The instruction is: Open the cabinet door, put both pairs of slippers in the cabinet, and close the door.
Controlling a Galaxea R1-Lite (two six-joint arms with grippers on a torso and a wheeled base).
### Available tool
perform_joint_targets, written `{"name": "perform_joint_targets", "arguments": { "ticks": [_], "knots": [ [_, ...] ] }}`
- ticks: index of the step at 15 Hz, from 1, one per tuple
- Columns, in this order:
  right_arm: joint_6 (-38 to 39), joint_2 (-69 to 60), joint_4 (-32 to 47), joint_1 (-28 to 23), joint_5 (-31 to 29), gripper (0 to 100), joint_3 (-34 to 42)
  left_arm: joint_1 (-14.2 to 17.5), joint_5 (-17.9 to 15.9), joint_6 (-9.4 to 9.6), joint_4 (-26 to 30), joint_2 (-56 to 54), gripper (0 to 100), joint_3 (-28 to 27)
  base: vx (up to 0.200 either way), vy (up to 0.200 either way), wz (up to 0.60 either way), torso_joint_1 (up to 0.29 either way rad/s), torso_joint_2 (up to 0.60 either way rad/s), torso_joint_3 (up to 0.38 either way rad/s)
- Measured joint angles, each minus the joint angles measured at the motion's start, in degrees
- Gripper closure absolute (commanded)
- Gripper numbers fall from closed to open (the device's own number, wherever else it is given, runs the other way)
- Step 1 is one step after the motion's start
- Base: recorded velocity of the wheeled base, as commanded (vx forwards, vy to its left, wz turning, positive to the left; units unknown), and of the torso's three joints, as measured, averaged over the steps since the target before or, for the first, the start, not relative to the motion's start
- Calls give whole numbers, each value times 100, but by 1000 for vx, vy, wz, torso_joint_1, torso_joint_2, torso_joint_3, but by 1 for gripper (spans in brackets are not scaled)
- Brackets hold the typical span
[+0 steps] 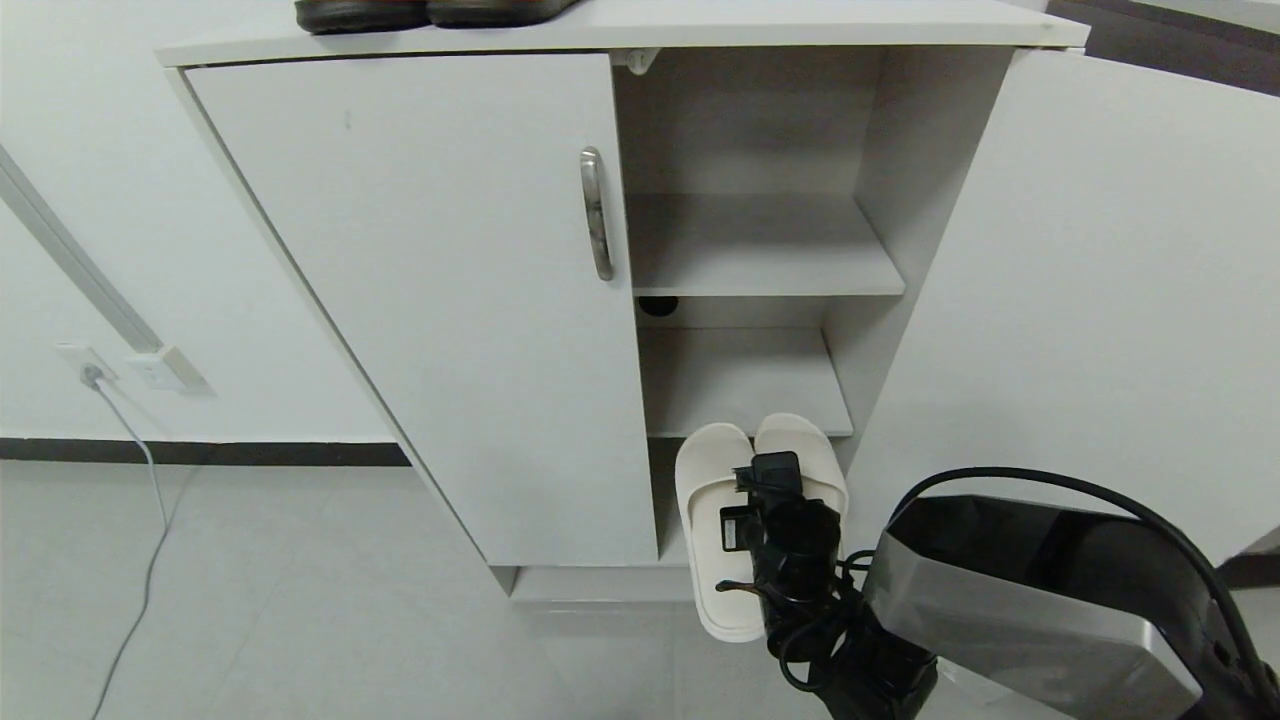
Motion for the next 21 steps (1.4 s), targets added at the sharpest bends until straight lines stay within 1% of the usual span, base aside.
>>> {"name": "perform_joint_targets", "arguments": {
  "ticks": [8, 11, 15, 21],
  "knots": [
    [0, 4, 122, -57, 22, 100, -151, 2, 0, -7, -9, 0, 100, 0, 0, 0, 0, 0, 0, 0],
    [0, 4, 484, -162, 55, 100, -416, 5, 0, -2, -7, 0, 100, 0, 0, 0, 0, 0, 0, 0],
    [9, 39, 1231, -295, 121, 100, -1108, 2, 2, -2, -9, 0, 100, 0, 0, 0, 0, 0, 0, 0],
    [13, 358, 2383, -551, 189, 100, -2732, 2, 28, -10, -9, 0, 100, 0, 0, 0, 0, 0, 0, 0]
  ]
}}
